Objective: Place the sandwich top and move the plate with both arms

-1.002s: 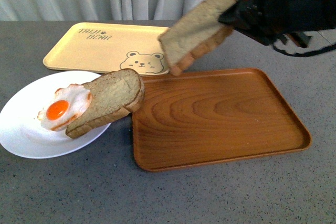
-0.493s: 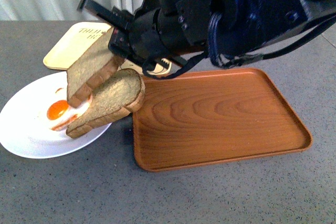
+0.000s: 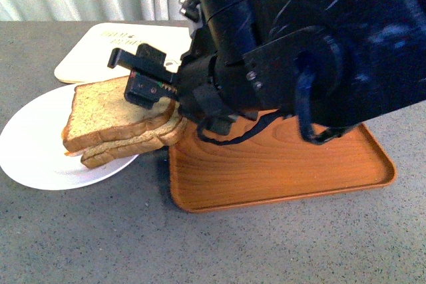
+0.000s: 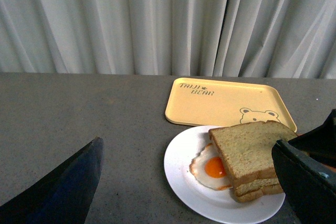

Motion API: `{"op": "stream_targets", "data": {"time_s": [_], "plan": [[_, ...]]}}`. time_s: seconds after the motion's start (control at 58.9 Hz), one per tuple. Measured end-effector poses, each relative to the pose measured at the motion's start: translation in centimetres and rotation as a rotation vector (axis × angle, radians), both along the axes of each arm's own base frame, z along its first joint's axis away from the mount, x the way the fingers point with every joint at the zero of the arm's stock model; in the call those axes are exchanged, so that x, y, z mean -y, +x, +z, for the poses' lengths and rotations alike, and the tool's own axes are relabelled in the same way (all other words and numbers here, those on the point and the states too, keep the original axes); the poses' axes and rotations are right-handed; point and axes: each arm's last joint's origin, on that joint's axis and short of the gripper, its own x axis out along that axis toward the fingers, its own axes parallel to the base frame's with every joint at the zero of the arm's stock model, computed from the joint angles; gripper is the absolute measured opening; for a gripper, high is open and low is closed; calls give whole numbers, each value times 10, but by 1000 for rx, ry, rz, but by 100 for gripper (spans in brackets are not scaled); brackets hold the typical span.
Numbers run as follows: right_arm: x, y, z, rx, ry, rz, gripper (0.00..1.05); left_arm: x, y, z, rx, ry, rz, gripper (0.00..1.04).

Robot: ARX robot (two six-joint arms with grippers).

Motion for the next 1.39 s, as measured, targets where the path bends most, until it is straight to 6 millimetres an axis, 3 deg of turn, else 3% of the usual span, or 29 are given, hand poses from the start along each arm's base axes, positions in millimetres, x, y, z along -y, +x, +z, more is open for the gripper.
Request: {"op": "stream_targets", "data": {"time_s": [0.221, 0.255, 0.323, 0.374, 0.544, 0.713, 0.917, 1.393], "plan": [[43, -9, 51, 186, 1, -68, 97, 0, 0, 0, 0, 0, 0, 96], [56, -12, 59, 238, -15, -105, 95, 0, 0, 0, 0, 0, 0, 96], [87, -29, 67, 607, -212, -401, 79, 0, 0, 0, 0, 0, -1, 96], [115, -47, 67, 725, -331, -524, 66, 0, 0, 0, 0, 0, 0, 96], [168, -93, 58, 773, -449, -516, 31, 0, 0, 0, 0, 0, -1, 96], [193, -121, 53, 772, -467, -508, 1, 0, 0, 0, 0, 0, 0, 96], [213, -148, 40, 762, -483, -504, 2, 0, 0, 0, 0, 0, 0, 96], [238, -189, 42, 771, -469, -486, 2, 0, 0, 0, 0, 0, 0, 96]]}}
